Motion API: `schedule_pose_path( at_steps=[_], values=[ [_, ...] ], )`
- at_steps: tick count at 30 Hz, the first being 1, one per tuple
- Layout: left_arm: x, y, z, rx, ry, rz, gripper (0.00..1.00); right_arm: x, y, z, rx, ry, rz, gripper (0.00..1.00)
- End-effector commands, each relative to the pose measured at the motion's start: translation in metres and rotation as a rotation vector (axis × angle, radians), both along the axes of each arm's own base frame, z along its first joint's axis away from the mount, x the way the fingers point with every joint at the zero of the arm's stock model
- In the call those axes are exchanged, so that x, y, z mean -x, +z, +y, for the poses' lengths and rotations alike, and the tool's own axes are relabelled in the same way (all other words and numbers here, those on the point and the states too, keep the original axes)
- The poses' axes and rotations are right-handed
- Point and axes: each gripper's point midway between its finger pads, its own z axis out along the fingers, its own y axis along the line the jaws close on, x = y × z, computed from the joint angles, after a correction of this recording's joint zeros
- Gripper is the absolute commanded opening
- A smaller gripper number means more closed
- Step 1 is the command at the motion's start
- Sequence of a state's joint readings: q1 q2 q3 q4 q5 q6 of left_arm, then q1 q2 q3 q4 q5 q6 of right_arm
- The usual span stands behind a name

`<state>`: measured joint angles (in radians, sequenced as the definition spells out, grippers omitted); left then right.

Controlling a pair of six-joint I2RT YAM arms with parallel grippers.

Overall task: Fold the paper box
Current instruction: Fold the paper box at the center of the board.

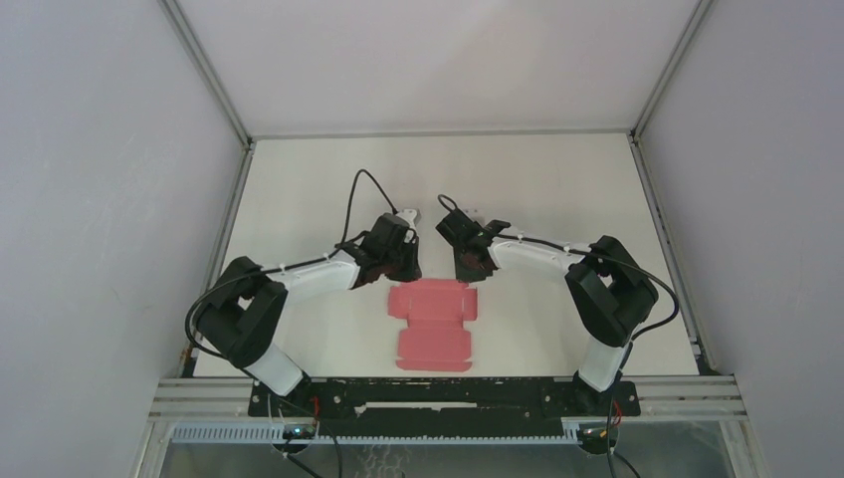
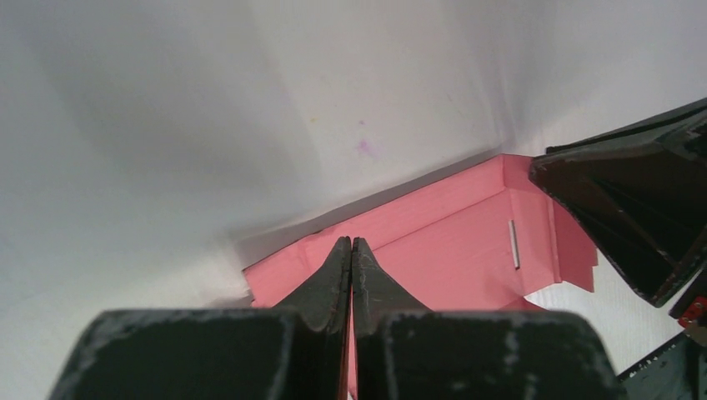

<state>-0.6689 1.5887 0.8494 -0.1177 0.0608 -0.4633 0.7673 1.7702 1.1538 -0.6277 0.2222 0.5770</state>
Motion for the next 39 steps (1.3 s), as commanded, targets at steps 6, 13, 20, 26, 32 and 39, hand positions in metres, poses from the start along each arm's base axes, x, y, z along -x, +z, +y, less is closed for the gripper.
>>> schedule_pose_path(
  at_steps=[6,13,20,26,32,39],
  values=[
    [0.011,-0.005,-0.033,0.062,-0.048,0.016,0.03,-0.012,0.011,0.016,-0.068,0.004,-0.031,0.21],
    [0.025,-0.028,-0.038,0.049,-0.043,0.069,0.03,-0.013,0.013,0.022,-0.103,0.006,-0.026,0.21],
    [0.031,-0.044,-0.036,0.022,-0.042,0.105,0.03,-0.012,0.018,0.037,-0.170,0.032,-0.027,0.21],
    [0.030,-0.043,-0.036,0.021,-0.044,0.098,0.03,-0.011,0.014,0.044,-0.194,0.043,-0.009,0.22],
    [0.029,-0.041,-0.035,0.016,-0.048,0.093,0.03,-0.008,0.004,0.041,-0.206,0.034,0.013,0.23],
    [0.028,-0.039,-0.036,0.014,-0.053,0.090,0.02,-0.006,-0.008,0.032,-0.191,0.016,0.034,0.23]
  ],
)
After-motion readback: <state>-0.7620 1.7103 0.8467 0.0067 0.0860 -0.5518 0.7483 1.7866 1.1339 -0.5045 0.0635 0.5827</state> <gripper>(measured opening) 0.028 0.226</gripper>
